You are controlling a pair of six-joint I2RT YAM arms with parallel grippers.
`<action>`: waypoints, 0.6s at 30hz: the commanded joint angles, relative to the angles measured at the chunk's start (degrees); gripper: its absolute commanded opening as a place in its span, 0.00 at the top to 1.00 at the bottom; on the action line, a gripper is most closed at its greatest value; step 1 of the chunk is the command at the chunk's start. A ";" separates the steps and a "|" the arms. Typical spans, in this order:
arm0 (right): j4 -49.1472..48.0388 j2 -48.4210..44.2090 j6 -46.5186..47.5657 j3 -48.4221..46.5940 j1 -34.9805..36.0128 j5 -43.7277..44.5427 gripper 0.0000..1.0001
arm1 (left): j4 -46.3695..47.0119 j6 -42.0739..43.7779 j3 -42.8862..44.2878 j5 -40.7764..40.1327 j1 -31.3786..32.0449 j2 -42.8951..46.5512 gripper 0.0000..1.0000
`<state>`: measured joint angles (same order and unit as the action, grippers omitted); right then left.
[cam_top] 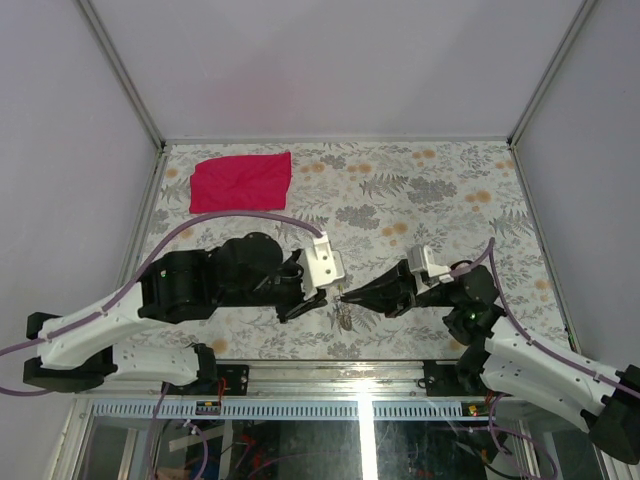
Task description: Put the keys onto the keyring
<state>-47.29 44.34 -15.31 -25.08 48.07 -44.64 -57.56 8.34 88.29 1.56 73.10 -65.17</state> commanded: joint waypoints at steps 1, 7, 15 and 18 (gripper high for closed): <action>-2.15 -3.27 -1.67 -3.94 0.33 0.39 1.00 | 17.01 -3.32 -7.42 3.17 0.38 6.74 0.74; -6.19 -3.61 -4.82 -4.23 0.35 0.56 1.00 | 35.64 -8.23 -20.55 0.81 0.36 16.73 0.74; -12.03 -2.01 -8.06 -4.91 0.33 1.37 1.00 | 47.53 -11.80 -28.37 4.26 0.37 21.50 0.72; -13.60 -1.87 -8.60 -5.06 0.33 2.05 1.00 | 48.23 -12.22 -28.58 6.44 0.36 20.41 0.72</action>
<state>-53.19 42.57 -21.91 -26.94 48.07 -44.47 -18.17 -1.85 60.36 4.62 73.14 -44.23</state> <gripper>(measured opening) 0.011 0.283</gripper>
